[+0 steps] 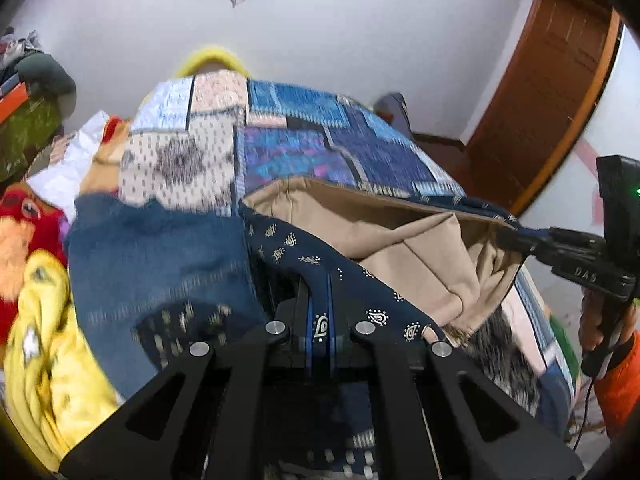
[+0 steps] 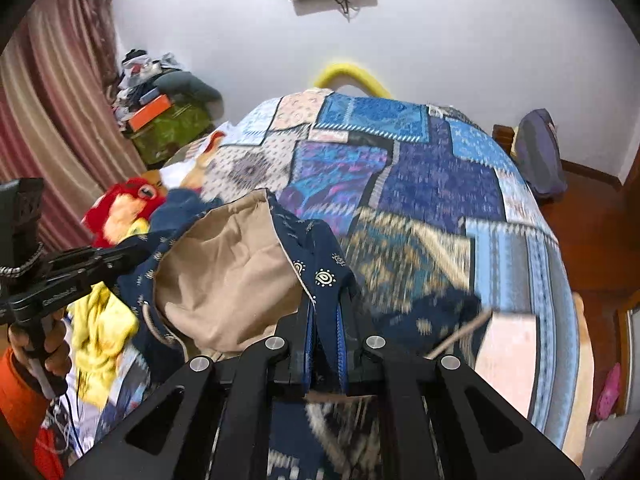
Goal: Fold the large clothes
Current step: 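Fold the hood and collar over the jacket body with both grippers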
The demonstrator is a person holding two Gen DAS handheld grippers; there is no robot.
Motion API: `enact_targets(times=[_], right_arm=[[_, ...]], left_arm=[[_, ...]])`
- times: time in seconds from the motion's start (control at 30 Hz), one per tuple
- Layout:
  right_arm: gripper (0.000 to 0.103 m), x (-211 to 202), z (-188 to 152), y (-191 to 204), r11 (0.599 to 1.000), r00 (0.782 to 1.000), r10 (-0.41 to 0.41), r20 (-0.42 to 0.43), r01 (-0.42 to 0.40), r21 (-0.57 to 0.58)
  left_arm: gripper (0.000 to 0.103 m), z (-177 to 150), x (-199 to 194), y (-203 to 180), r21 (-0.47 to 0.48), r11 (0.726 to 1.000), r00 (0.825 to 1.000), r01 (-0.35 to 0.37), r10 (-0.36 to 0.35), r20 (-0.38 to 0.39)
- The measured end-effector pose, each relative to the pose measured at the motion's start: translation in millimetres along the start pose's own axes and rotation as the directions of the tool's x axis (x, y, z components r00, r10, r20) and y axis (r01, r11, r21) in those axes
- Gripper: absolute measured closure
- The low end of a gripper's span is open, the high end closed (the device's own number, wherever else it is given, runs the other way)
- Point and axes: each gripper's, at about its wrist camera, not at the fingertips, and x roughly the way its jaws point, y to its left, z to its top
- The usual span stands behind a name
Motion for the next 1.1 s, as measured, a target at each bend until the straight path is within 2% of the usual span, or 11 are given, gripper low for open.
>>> enact_targets(times=[0.3, 0.47, 0.67, 0.7, 0.73, 0.8, 0.87, 0.93, 1.0, 1.07, 1.1], right_arm=[[0.096, -3, -88, 6, 0.998, 0.996, -0.054, -0.077, 0.052, -0.031], [0.096, 13, -109, -1, 0.980, 0.977, -0.176, -0.117, 0.162, -0.120], [0.093, 19, -118, -5, 0.967, 0.968, -0.217, -0.126, 0.195, -0.166], [0.083, 18, -119, -6, 0.959, 0.961, -0.250, -0.118, 0.228, -0.171], [0.052, 18, -119, -7, 0.944, 0.949, -0.299, -0.104, 0.278, -0.176], [0.007, 10, -122, -8, 0.886, 0.903, -0.430, -0.007, 0.420, -0.196], [0.006, 5, -123, -15, 0.909, 0.922, -0.386, -0.023, 0.376, -0.180], [0.006, -2, -123, -20, 0.935, 0.942, -0.333, -0.042, 0.325, -0.143], [0.006, -13, -120, -20, 0.945, 0.952, -0.304, -0.026, 0.297, -0.134], [0.006, -26, -114, -18, 0.953, 0.961, -0.276, 0.007, 0.275, -0.131], [0.006, -31, -112, -16, 0.954, 0.963, -0.269, 0.017, 0.269, -0.130]], left_arm=[[0.098, -85, 7, -7, 0.028, 0.999, 0.993, -0.044, 0.047, -0.112], [0.098, -113, 35, -4, 0.051, 0.995, 0.979, -0.087, 0.095, -0.182], [0.098, -126, 47, -2, 0.054, 0.993, 0.978, -0.106, 0.114, -0.173], [0.097, -126, 48, -1, 0.049, 0.993, 0.978, -0.105, 0.112, -0.174], [0.097, -126, 50, 1, 0.045, 0.994, 0.978, -0.104, 0.110, -0.176], [0.096, -126, 52, 3, 0.041, 0.994, 0.978, -0.103, 0.108, -0.177], [0.096, -126, 51, 4, 0.035, 0.995, 0.979, -0.096, 0.101, -0.178], [0.089, -124, 45, 3, 0.051, 0.994, 0.979, -0.097, 0.104, -0.177], [0.058, -122, 38, 3, 0.060, 0.994, 0.977, -0.094, 0.103, -0.185], [0.036, -116, 22, 6, 0.047, 0.996, 0.985, -0.077, 0.083, -0.151], [0.030, -113, 17, 6, 0.041, 0.996, 0.988, -0.077, 0.081, -0.134]])
